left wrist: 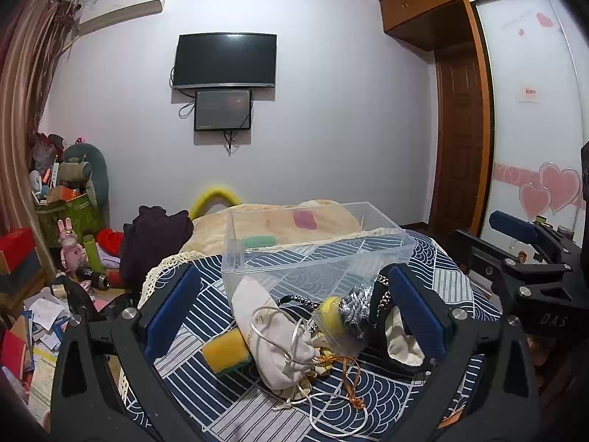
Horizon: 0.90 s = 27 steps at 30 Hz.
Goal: Organize soft objects
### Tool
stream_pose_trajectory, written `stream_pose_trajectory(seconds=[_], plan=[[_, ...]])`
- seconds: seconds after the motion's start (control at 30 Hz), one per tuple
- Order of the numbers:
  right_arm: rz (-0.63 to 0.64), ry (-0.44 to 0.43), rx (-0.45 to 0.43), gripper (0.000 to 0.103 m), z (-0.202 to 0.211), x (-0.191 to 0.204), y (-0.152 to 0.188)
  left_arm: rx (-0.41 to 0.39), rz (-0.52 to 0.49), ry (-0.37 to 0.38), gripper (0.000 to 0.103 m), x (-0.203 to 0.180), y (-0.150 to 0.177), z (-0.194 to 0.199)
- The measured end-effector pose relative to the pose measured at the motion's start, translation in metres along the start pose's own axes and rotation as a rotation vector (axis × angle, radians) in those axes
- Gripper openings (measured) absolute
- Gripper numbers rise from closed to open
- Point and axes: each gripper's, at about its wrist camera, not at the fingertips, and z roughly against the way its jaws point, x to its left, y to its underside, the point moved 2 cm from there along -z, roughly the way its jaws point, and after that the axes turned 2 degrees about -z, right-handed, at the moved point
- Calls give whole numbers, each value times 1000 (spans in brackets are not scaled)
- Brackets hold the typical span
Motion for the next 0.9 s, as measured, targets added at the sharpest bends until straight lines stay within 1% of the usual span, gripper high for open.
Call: stream_pose_trajectory(seconds=[0.9], plan=[[-9, -9, 3, 103, 2, 2, -1, 3, 2, -3, 103, 1, 4, -3]])
